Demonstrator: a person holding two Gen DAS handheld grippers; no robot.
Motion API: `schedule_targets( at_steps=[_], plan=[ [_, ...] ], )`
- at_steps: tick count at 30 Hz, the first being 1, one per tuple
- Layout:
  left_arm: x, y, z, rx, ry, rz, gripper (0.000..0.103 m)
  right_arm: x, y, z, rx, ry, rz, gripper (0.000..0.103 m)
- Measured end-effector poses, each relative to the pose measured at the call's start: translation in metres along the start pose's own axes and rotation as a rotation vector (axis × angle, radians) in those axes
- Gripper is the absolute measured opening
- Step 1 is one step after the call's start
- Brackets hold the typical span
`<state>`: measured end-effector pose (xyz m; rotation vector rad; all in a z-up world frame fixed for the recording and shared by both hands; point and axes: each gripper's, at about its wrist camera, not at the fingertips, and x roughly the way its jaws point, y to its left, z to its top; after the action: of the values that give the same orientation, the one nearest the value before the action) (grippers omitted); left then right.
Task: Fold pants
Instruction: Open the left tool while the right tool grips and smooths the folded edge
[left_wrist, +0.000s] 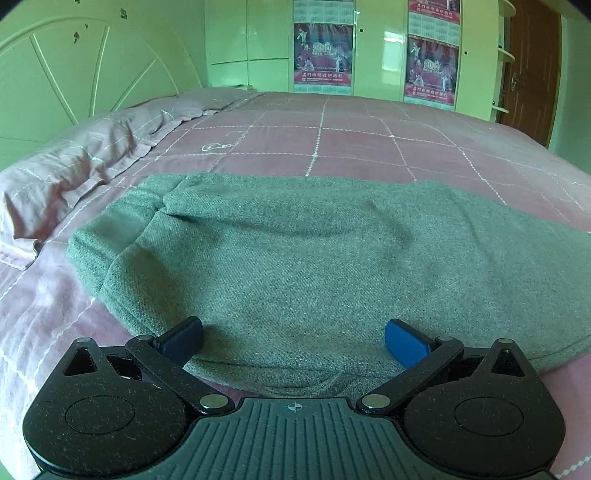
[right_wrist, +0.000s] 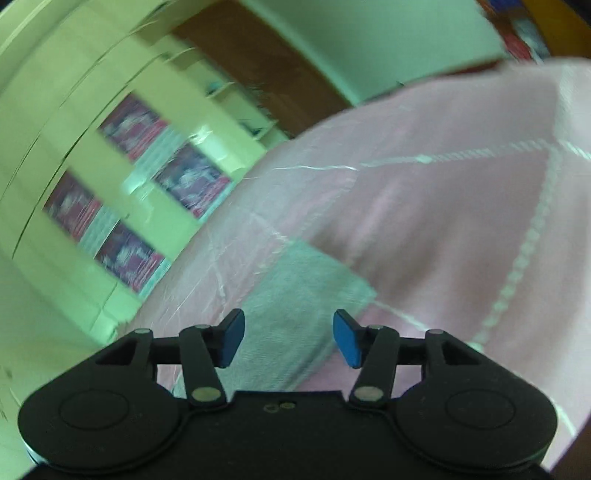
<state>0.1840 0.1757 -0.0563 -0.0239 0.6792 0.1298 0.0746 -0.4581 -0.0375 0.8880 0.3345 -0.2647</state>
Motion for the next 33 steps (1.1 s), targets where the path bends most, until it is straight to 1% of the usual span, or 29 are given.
schedule_targets(
  at_steps=[3, 4, 7, 8, 10, 11, 13, 15, 16, 17, 18, 19, 20, 21, 22, 23, 25, 27, 30, 32, 33],
  plan=[
    [0.001, 0.001, -0.001, -0.003, -0.008, -0.003, 0.103, 0.013, -0.026, 0.000, 0.102, 0.038, 0.031, 0.043],
    [0.002, 0.002, 0.000, -0.005, -0.010, -0.005, 0.103, 0.018, -0.029, 0.000, 0.119, 0.050, 0.039, 0.042],
    [-0.007, -0.004, 0.005, -0.016, -0.022, 0.020, 0.103, 0.040, -0.034, -0.002, 0.175, 0.069, 0.026, 0.035],
    [-0.013, -0.007, 0.006, -0.029, -0.040, 0.014, 0.103, 0.046, -0.035, -0.003, 0.182, 0.083, 0.029, 0.027],
    [-0.025, -0.021, 0.007, -0.060, -0.078, -0.029, 0.103, 0.053, -0.032, -0.003, 0.145, 0.098, -0.011, 0.002],
    [-0.028, -0.032, 0.008, -0.069, -0.087, -0.047, 0.103, 0.047, -0.030, -0.004, 0.140, 0.082, 0.003, 0.002],
    [-0.029, -0.063, 0.010, -0.070, -0.073, -0.108, 0.103, 0.045, -0.030, -0.007, 0.139, 0.061, 0.019, 0.002],
    [-0.025, -0.105, 0.011, -0.044, -0.063, -0.167, 0.103, 0.043, -0.033, -0.009, 0.140, 0.069, 0.013, 0.002],
    [-0.022, -0.130, 0.010, -0.014, -0.046, -0.188, 0.103, 0.043, -0.036, -0.009, 0.148, 0.070, 0.019, 0.001],
    [-0.015, -0.154, 0.007, 0.015, -0.005, -0.196, 0.103, 0.042, -0.040, -0.008, 0.158, 0.075, 0.029, 0.001],
    [-0.006, -0.178, 0.004, 0.036, 0.059, -0.208, 0.103, 0.042, -0.041, -0.007, 0.156, 0.079, 0.032, 0.001],
    [-0.005, -0.201, 0.000, 0.066, 0.065, -0.192, 0.103, 0.038, -0.040, -0.006, 0.141, 0.073, 0.024, 0.004],
    [-0.010, -0.218, -0.002, 0.090, 0.035, -0.184, 0.103, 0.033, -0.037, -0.005, 0.128, 0.057, 0.022, 0.010],
    [-0.015, -0.235, -0.001, 0.102, 0.021, -0.222, 0.103, 0.031, -0.036, -0.003, 0.127, 0.047, 0.029, 0.014],
    [-0.020, -0.249, -0.001, 0.107, 0.012, -0.263, 0.103, 0.030, -0.036, -0.001, 0.133, 0.042, 0.036, 0.017],
    [-0.024, -0.264, -0.001, 0.118, -0.003, -0.281, 0.103, 0.029, -0.037, 0.001, 0.145, 0.045, 0.047, 0.021],
    [-0.031, -0.293, -0.002, 0.146, -0.018, -0.315, 0.103, 0.031, -0.039, 0.002, 0.162, 0.064, 0.068, 0.021],
    [-0.031, -0.316, -0.002, 0.149, 0.008, -0.343, 0.103, 0.027, -0.042, 0.001, 0.162, 0.056, 0.072, 0.021],
    [-0.033, -0.343, -0.007, 0.171, 0.043, -0.361, 0.103, 0.029, -0.045, -0.001, 0.175, 0.063, 0.081, 0.020],
    [-0.038, -0.358, -0.013, 0.228, 0.035, -0.324, 0.103, 0.029, -0.048, 0.000, 0.185, 0.061, 0.091, 0.018],
    [-0.038, -0.357, -0.014, 0.217, 0.033, -0.320, 0.103, 0.029, -0.049, 0.002, 0.186, 0.051, 0.093, 0.018]
  ],
)
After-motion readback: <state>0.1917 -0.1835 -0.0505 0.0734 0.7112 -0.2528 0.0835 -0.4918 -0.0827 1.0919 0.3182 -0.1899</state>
